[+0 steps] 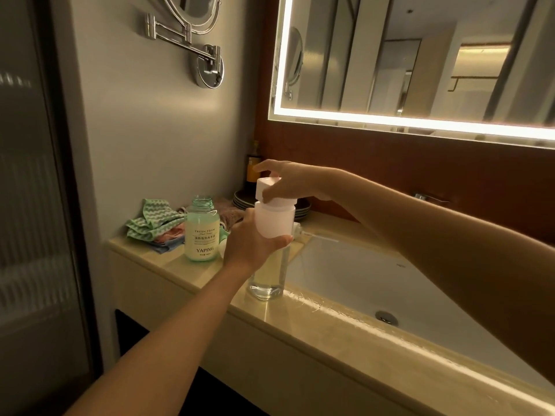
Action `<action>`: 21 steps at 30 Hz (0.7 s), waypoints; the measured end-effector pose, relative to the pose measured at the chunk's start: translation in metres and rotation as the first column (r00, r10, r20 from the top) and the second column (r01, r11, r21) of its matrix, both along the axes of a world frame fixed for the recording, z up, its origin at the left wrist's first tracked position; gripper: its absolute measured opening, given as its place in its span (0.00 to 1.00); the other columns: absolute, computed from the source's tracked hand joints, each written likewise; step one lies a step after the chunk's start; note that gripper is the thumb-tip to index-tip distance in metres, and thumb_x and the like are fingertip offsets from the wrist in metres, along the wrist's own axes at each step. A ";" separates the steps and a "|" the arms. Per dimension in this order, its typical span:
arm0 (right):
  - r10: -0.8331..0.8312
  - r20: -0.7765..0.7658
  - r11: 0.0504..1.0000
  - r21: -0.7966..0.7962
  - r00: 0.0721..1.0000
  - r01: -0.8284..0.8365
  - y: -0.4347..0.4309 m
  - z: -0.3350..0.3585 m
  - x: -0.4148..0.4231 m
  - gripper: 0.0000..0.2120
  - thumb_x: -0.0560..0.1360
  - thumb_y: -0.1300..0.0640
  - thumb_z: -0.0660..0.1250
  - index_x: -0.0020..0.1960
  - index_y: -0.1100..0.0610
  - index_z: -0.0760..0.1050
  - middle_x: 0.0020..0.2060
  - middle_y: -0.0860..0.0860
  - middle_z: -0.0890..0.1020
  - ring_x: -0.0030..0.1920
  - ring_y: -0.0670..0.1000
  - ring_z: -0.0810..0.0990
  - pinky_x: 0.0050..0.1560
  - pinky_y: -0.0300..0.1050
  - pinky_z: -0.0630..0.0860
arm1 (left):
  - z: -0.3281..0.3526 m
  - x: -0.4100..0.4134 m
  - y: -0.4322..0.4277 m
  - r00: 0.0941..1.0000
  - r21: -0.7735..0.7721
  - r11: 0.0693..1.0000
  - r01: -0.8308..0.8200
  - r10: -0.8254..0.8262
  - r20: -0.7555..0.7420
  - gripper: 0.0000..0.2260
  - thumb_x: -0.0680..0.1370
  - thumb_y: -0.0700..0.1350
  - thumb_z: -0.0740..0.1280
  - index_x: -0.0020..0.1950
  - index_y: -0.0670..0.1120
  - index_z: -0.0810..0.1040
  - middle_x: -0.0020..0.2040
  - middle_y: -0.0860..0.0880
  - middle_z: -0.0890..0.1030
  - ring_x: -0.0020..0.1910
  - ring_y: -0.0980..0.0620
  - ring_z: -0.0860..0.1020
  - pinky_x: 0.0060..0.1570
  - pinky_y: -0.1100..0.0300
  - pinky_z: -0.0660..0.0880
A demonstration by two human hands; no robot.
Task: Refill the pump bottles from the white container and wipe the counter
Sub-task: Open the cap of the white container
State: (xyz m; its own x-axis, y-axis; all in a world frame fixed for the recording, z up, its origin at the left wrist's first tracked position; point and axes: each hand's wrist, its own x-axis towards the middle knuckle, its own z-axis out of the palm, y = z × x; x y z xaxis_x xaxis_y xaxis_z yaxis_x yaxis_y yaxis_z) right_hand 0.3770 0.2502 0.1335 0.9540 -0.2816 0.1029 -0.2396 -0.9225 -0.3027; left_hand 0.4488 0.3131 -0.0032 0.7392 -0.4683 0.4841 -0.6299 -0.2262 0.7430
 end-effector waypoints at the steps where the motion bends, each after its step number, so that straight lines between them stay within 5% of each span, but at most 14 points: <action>1: -0.003 -0.016 1.000 0.011 1.000 0.003 0.001 0.001 0.000 0.31 0.75 0.49 0.65 0.74 0.49 0.56 0.71 0.53 0.62 0.67 0.56 0.66 0.61 0.47 0.68 | 0.000 0.000 0.000 1.000 -0.006 1.000 0.001 -0.001 0.003 0.34 0.64 0.56 0.76 0.63 0.44 0.67 0.58 0.45 0.76 0.53 0.46 0.76 0.47 0.54 0.76; 5: -0.124 0.011 0.985 -0.118 0.992 0.125 0.003 0.000 0.003 0.37 0.72 0.35 0.60 0.74 0.52 0.56 0.71 0.56 0.62 0.66 0.57 0.67 0.62 0.50 0.70 | 0.000 0.000 0.001 1.000 -0.010 1.000 0.013 -0.013 0.006 0.34 0.64 0.55 0.76 0.62 0.43 0.67 0.58 0.45 0.76 0.53 0.46 0.76 0.49 0.51 0.77; 8: -0.132 0.027 0.969 -0.207 0.991 0.135 0.004 0.000 0.000 0.33 0.73 0.36 0.59 0.68 0.59 0.66 0.65 0.56 0.71 0.58 0.54 0.73 0.56 0.46 0.74 | 0.000 0.000 0.001 1.000 -0.008 1.000 0.021 -0.021 0.004 0.34 0.64 0.56 0.76 0.63 0.44 0.66 0.58 0.45 0.76 0.53 0.45 0.76 0.50 0.49 0.77; 13: -0.062 0.029 0.998 0.034 0.998 0.061 0.001 0.001 -0.002 0.32 0.73 0.51 0.69 0.72 0.54 0.60 0.70 0.53 0.65 0.66 0.55 0.67 0.62 0.46 0.67 | -0.001 0.001 0.001 1.000 0.008 1.000 0.017 -0.017 -0.002 0.34 0.64 0.56 0.76 0.62 0.44 0.66 0.58 0.45 0.75 0.53 0.45 0.76 0.50 0.49 0.77; 16: -0.081 0.053 0.994 0.082 0.995 0.077 -0.001 0.000 -0.002 0.37 0.71 0.43 0.68 0.74 0.52 0.56 0.71 0.53 0.63 0.68 0.56 0.65 0.64 0.49 0.66 | -0.002 0.000 0.001 1.000 0.003 1.000 0.028 -0.028 -0.003 0.33 0.65 0.56 0.76 0.62 0.44 0.66 0.59 0.45 0.75 0.53 0.46 0.76 0.48 0.53 0.76; 21: -0.181 0.097 0.973 -0.130 0.979 0.192 0.002 -0.006 -0.001 0.37 0.71 0.32 0.58 0.69 0.57 0.64 0.61 0.54 0.70 0.52 0.52 0.72 0.46 0.45 0.80 | -0.001 0.000 0.002 0.999 0.014 0.999 0.038 -0.038 -0.003 0.33 0.65 0.55 0.75 0.63 0.44 0.66 0.59 0.45 0.75 0.54 0.46 0.76 0.48 0.54 0.76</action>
State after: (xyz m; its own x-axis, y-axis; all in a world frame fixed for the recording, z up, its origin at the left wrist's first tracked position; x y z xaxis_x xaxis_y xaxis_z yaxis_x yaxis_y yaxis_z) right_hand 0.3765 0.2518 0.1270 0.8724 -0.4311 0.2304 -0.3906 -0.8982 -0.2017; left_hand 0.4487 0.3149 -0.0041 0.7219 -0.5028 0.4754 -0.6363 -0.2123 0.7417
